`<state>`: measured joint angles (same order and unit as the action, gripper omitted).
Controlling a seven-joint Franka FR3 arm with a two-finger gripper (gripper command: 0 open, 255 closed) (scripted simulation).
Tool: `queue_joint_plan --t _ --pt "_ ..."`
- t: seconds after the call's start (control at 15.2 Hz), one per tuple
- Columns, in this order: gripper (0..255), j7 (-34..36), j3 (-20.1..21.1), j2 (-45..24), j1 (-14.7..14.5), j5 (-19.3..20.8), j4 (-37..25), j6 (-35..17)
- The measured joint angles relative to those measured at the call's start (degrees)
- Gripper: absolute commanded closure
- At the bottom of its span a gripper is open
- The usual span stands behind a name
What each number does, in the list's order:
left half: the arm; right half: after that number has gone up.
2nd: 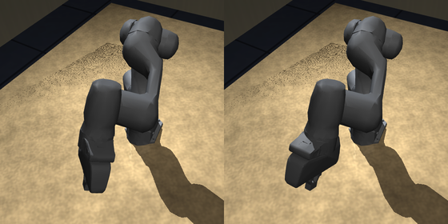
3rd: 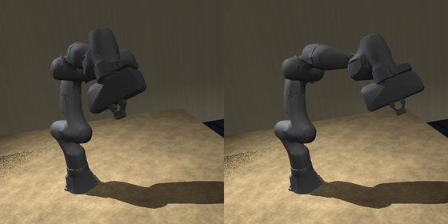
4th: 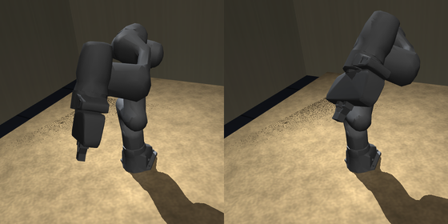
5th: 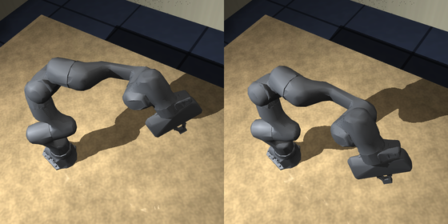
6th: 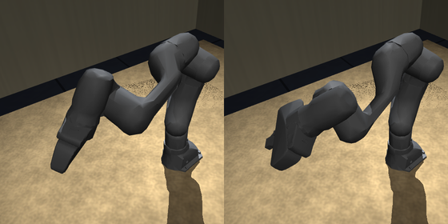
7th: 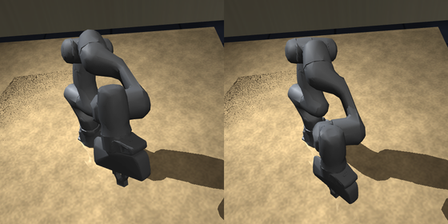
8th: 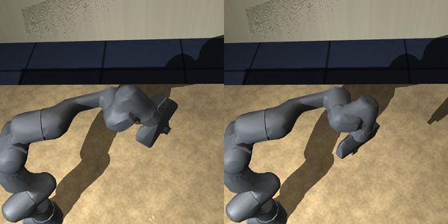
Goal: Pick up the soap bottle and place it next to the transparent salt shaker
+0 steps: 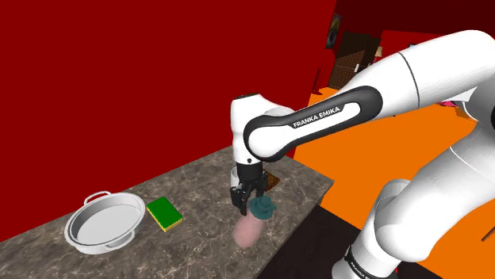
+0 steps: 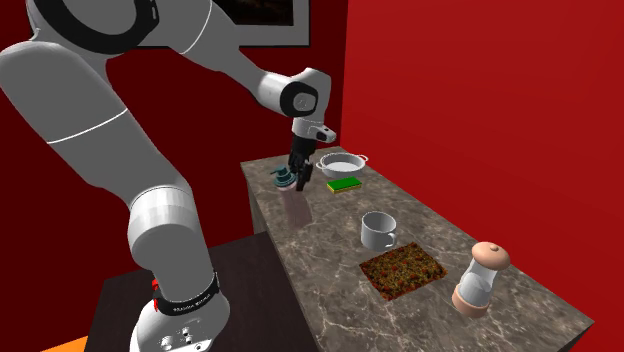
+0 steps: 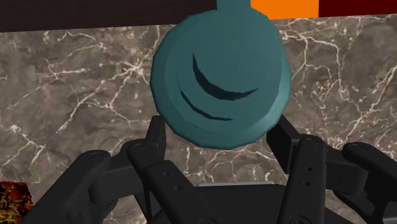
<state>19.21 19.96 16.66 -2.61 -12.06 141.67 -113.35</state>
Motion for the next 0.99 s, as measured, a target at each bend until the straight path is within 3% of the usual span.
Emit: queue_joint_plan --t 0.99 --pt "255 0.38 -1.48 4.79 0.07 0.18 -7.74 12.46"
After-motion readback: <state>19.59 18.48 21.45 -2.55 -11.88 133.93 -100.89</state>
